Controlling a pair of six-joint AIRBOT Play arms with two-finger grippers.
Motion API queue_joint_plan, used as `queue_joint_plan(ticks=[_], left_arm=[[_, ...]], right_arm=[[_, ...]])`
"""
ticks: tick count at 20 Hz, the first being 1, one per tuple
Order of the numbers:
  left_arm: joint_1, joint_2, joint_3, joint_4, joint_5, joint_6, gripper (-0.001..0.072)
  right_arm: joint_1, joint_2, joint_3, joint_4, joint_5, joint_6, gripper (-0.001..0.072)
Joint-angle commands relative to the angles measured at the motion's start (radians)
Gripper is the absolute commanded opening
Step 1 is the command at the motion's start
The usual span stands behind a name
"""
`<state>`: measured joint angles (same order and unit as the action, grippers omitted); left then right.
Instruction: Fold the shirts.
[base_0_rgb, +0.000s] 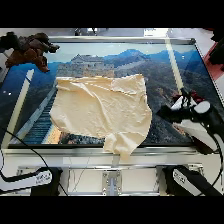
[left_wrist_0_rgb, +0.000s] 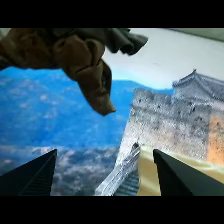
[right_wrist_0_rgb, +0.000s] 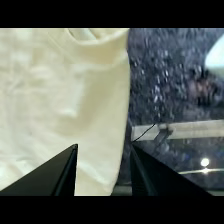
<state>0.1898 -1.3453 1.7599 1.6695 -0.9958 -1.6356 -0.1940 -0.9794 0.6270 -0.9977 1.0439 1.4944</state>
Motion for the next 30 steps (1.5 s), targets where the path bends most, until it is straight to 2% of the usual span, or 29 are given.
queue_joint_plan(ticks=[1, 3, 4, 9, 16, 20, 23, 24, 26, 27, 30], left_arm=[[0.058, 0.033, -0.049, -0.042, -0.181, 0.051, 0.0697], [0.065, 0.042, -0.129, -0.128, -0.174, 0.052, 0.0697], [0.065, 0.042, -0.173, -0.180, -0.172, 0.059, 0.0697], [0.065, 0.043, -0.343, -0.372, -0.109, 0.116, 0.0698], [0.065, 0.043, -0.359, -0.377, -0.109, 0.137, 0.0698], [0.065, 0.043, -0.359, -0.376, -0.108, 0.159, 0.0698], [0.065, 0.043, -0.359, -0.376, -0.098, 0.167, 0.0698], [0.065, 0.043, -0.359, -0.376, -0.087, 0.167, 0.0697], [0.065, 0.043, -0.359, -0.377, -0.051, 0.171, 0.0697], [0.066, 0.043, -0.359, -0.374, -0.034, 0.181, 0.0697], [0.089, 0.043, -0.362, -0.317, -0.017, 0.195, 0.0697]], right_arm=[[0.000, 0.128, -0.217, 0.128, 0.048, 0.097, 0.0383], [0.011, 0.125, -0.256, 0.160, 0.046, 0.107, 0.0353], [0.015, 0.125, -0.267, 0.162, 0.045, 0.118, 0.0309], [0.024, 0.116, -0.272, 0.191, 0.067, 0.143, 0.0308], [0.248, -0.008, -0.272, 0.158, -0.121, 0.227, 0.0309], [0.251, -0.024, -0.271, 0.063, -0.208, 0.333, 0.0309], [0.251, -0.025, -0.272, 0.092, -0.292, 0.346, 0.0307], [0.252, -0.025, -0.271, 0.135, -0.321, 0.342, 0.0278], [0.252, -0.025, -0.271, 0.224, -0.372, 0.285, 0.0072], [0.252, -0.024, -0.271, 0.270, -0.386, 0.241, 0.0025], [0.251, -0.019, -0.257, 0.388, -0.375, 0.124, 0.0024]])
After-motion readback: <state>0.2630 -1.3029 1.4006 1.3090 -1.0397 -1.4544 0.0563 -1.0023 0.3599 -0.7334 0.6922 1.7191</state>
